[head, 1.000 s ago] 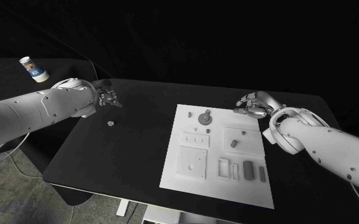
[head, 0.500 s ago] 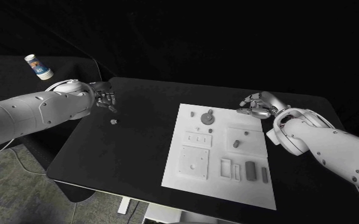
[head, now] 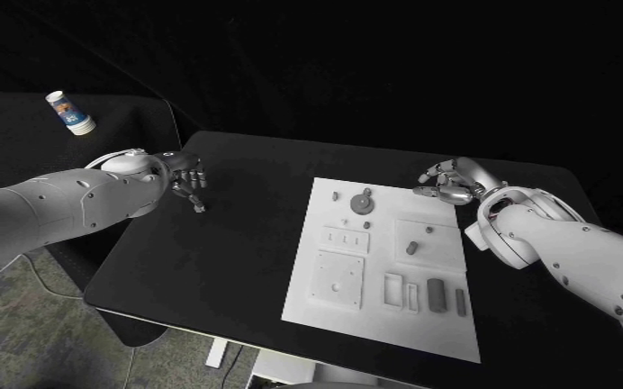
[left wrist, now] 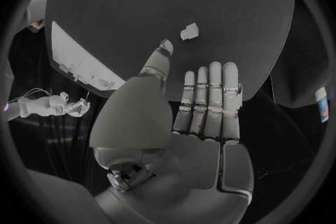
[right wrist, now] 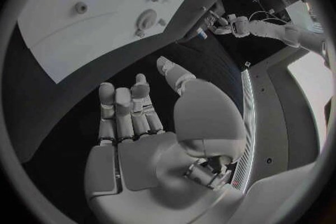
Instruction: Assemble the parts on the task board
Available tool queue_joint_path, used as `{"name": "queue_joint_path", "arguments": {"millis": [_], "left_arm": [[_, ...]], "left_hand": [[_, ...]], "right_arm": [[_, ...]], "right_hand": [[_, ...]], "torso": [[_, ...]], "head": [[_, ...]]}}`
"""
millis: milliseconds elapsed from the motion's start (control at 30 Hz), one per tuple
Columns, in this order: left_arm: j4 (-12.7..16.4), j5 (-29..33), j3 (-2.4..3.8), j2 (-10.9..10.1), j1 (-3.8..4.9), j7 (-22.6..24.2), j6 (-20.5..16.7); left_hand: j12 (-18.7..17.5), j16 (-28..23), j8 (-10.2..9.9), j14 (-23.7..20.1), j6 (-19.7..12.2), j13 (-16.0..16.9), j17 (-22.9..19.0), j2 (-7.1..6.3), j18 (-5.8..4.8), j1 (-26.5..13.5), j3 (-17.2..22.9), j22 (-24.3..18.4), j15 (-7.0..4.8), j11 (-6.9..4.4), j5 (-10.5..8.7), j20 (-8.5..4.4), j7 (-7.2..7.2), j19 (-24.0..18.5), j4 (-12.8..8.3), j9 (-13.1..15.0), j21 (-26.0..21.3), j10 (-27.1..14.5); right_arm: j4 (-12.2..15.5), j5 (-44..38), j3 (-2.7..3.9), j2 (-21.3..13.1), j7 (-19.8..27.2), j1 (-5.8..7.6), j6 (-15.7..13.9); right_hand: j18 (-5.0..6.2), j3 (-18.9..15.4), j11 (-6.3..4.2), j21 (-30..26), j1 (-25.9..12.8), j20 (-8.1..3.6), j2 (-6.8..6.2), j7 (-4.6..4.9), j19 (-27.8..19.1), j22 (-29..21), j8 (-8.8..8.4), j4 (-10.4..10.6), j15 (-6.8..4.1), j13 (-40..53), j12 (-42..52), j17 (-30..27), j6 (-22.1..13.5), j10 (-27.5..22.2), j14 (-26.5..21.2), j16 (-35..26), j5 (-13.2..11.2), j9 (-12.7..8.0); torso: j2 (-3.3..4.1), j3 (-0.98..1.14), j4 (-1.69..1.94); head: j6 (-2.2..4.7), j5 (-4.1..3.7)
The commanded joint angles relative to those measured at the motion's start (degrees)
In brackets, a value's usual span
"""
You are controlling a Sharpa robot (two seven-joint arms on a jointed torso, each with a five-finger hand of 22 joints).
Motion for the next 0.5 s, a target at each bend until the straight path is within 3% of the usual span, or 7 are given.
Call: {"name": "queue_joint_path", "arguments": {"millis": [33, 200, 333, 500], "left_arm": [[-0.6, -1.3, 0.03, 0.3, -0.13, 1.0, 0.8], [-1.3, -1.3, 0.03, 0.8, -0.34, 0.8, 3.0], [-1.4, -1.0, 0.04, 0.8, -0.38, 1.2, 3.5], [-2.1, -1.1, 0.04, 1.1, -0.65, 1.0, 4.1]], "left_hand": [[-0.5, -0.8, 0.0, -0.8, -0.7, -0.1, -0.4, -0.56, -1.08, -0.3, -0.7, -0.1, 0.20, -0.18, -0.44, 0.17, 0.09, -0.8, 0.5, -0.1, -0.7, -0.9], [-0.7, -1.1, 0.4, -0.7, -0.2, 0.0, -0.5, -0.54, -1.11, -0.7, -1.0, -0.1, 0.25, -0.27, -0.47, 0.26, 0.38, -1.0, 0.8, 0.0, -1.0, -1.2], [0.0, -1.7, 2.5, -0.2, 3.4, 0.5, -0.8, -0.11, -1.10, -0.7, -1.0, 0.1, 0.05, -0.63, -0.45, 0.43, 0.94, -1.3, 1.5, 0.9, -1.5, 0.0], [0.2, -2.0, 3.0, -0.3, 4.3, 0.7, -1.0, 0.14, -1.11, -0.5, -1.0, 0.2, -0.09, -0.82, -0.43, 0.51, 0.97, -1.5, 1.6, 1.2, -1.7, 0.7]], "right_arm": [[0.0, 0.2, 0.03, 0.0, 0.6, -0.02, 0.6], [-0.1, 0.8, 0.03, 0.1, 0.4, -0.04, 0.5], [-0.1, 0.8, 0.03, 0.0, 0.2, -0.05, 0.5], [-0.1, 0.8, 0.03, 0.1, 0.3, -0.05, 0.6]], "right_hand": [[0.52, 0.0, 0.00, 5.4, 0.1, 0.10, 0.55, 0.41, -0.3, -0.1, 0.31, 0.3, -0.24, -0.1, 0.1, -0.1, 0.0, 0.1, -0.2, -0.2, 0.3, 0.1], [0.53, 0.1, 0.00, 5.4, 0.2, 0.10, 0.73, 0.41, -0.3, -0.1, 0.33, 0.3, -0.24, -0.1, 0.1, -0.1, 0.0, 0.1, -0.2, -0.2, 0.3, 0.1], [0.53, 0.2, 0.00, 5.4, 0.2, 0.10, 0.77, 0.41, -0.3, -0.1, 0.34, 0.3, -0.24, -0.1, 0.1, -0.1, 0.0, 0.1, -0.2, -0.2, 0.3, 0.1], [0.53, 0.2, 0.00, 5.4, 0.2, 0.09, 0.82, 0.41, -0.3, -0.1, 0.35, 0.3, -0.24, -0.1, 0.1, -0.1, 0.0, 0.1, -0.2, -0.2, 0.3, 0.1]], "torso": [[0.06, -0.02, -0.03], [0.00, -0.06, -0.05], [0.05, 0.01, -0.06], [0.01, 0.01, 0.02]], "head": [[0.03, -0.03], [-0.20, -0.03], [-0.37, -0.05], [-0.63, 0.20]]}}
